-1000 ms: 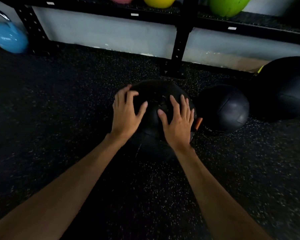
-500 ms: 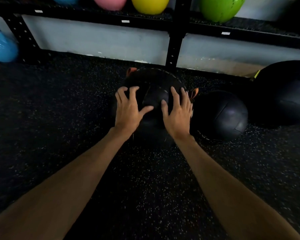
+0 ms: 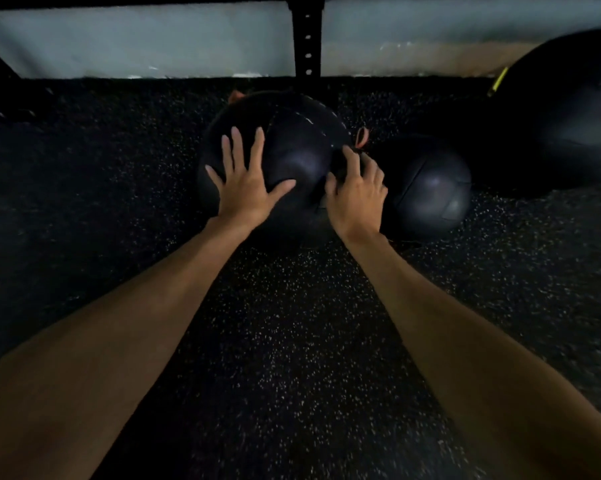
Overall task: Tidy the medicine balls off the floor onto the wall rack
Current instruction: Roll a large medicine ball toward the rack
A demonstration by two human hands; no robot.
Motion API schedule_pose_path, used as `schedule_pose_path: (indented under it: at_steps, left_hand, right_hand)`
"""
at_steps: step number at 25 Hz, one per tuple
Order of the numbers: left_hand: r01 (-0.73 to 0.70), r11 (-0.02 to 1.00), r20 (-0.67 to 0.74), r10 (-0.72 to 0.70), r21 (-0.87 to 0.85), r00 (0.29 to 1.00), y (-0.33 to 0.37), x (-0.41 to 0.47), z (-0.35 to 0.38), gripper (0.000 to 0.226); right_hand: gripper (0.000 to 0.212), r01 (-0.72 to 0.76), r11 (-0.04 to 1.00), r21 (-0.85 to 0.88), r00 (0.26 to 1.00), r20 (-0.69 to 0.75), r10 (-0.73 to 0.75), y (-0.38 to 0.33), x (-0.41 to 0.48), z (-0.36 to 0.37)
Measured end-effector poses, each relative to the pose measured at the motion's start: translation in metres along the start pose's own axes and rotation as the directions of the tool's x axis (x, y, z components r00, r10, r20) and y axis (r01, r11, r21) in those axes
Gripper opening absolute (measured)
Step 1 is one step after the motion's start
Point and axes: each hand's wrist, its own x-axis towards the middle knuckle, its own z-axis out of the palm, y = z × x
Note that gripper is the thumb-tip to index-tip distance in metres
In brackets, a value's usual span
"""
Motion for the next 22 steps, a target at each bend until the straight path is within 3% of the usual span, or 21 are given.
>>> schedule_pose_path:
  at_steps: [2,5,7,9,14,17,18,20,22]
  left_hand:
    - [0.081,0.996,-0.007,-0.08,0.037,0.997,0.008,0.014,-0.004,0.095]
    - [0.094,0.987,-0.104,-0.081,0.127,0.991,0.026,0.03,0.0,0.078]
    - [0.061,0.987,-0.121,-0.044,0.145,0.992,0.038,0.045,0.007,0.068]
    - [0.057,0.989,-0.121,-0.041,0.136,0.992,0.044,0.065,0.009,0.063]
    - [0.021,0.993,-0.192,0.001,0.113,0.981,0.054,0.111,0.022,0.047]
    - [-0.02,0.993,-0.225,0.047,0.119,0.973,0.068,0.15,0.029,0.04]
    - [-0.025,0.992,-0.239,0.055,0.127,0.97,0.075,0.165,0.031,0.038]
    - [-0.034,0.991,-0.253,0.066,0.127,0.965,0.088,0.192,0.032,0.035]
    - [-0.04,0.986,-0.254,0.08,0.161,0.964,0.094,0.211,0.038,0.034]
  right_hand:
    - [0.059,0.001,0.983,-0.185,1.0,-0.003,-0.001,0.027,-0.005,-0.01]
    - [0.074,-0.171,0.904,-0.391,0.969,0.101,0.227,0.064,-0.01,-0.013]
    - [0.083,-0.253,0.859,-0.445,0.915,0.18,0.362,0.076,-0.007,-0.014]
    - [0.093,-0.314,0.866,-0.39,0.866,0.256,0.429,0.077,0.0,-0.018]
    - [0.093,-0.305,0.867,-0.393,0.862,0.274,0.427,0.088,0.043,-0.017]
    - [0.047,-0.073,0.818,-0.571,0.924,0.271,0.271,0.091,0.091,-0.013]
    - [0.04,0.002,0.802,-0.597,0.936,0.283,0.209,0.093,0.111,-0.014]
    - [0.05,-0.007,0.816,-0.579,0.96,0.226,0.168,0.103,0.141,-0.019]
    - [0.072,-0.037,0.835,-0.548,0.973,0.171,0.156,0.114,0.162,-0.02]
